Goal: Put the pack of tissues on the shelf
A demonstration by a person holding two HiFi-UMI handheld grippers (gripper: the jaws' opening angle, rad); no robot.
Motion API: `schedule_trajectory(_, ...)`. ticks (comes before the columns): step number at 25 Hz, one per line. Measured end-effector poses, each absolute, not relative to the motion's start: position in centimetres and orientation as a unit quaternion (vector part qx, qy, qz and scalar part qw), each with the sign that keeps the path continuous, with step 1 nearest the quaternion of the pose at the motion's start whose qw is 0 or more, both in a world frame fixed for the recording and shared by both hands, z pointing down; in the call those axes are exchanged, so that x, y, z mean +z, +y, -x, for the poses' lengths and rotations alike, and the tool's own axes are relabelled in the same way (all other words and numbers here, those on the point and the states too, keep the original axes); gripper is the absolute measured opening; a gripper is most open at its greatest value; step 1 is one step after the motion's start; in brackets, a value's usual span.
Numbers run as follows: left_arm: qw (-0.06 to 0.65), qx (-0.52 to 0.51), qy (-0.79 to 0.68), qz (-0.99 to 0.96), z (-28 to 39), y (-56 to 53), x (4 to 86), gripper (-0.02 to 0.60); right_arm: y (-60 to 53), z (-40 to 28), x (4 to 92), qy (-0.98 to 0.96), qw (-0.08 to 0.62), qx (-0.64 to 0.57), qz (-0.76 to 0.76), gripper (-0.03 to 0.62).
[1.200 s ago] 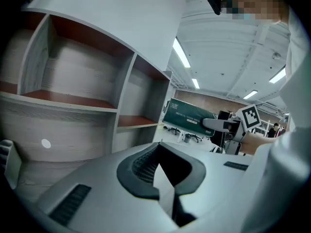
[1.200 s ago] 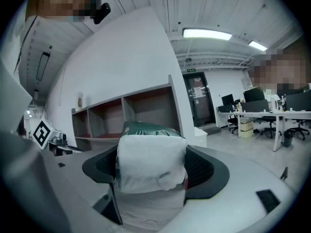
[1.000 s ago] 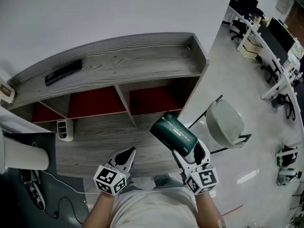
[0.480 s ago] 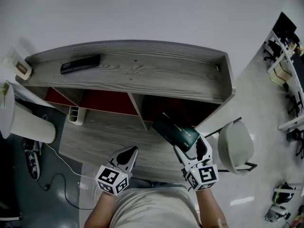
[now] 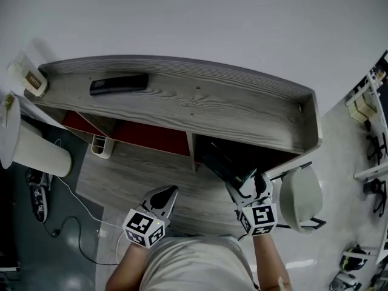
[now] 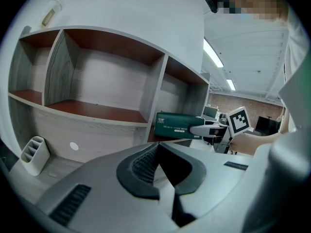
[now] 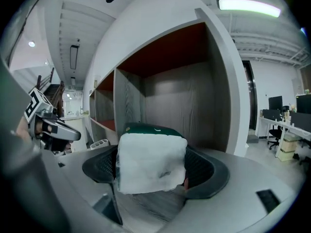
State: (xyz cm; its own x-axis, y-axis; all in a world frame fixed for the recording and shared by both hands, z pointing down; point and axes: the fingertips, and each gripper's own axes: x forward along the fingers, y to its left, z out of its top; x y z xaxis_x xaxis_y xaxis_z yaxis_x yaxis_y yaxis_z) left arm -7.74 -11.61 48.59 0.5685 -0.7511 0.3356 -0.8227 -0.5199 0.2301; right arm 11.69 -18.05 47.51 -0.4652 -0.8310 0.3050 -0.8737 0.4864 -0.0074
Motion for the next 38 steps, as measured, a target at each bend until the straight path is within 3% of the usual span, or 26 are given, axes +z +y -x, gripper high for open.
schedule_trajectory(18,0.201,0.076,-0.462,-0.860,9.2,-14.3,49.3,0.014,-22.5,-11.1,48.3,-0.813,0.227,-0.003,-0.537,0.431)
schedule_trajectory(26,0.202,0.077,-0.452,-0.865,8.5,-14.7,49.5,0.014,-23.2,-11.3,48.3,-0.797,0.242,0.008,-0.553,0.430)
schedule_trajectory(38,0.203,0.077,-0.454,-0.864,9.3,-14.3,49.6,0.014,-21.8,-12.8,49.1,-0.736,0.320,0.003,-0.596,0.428)
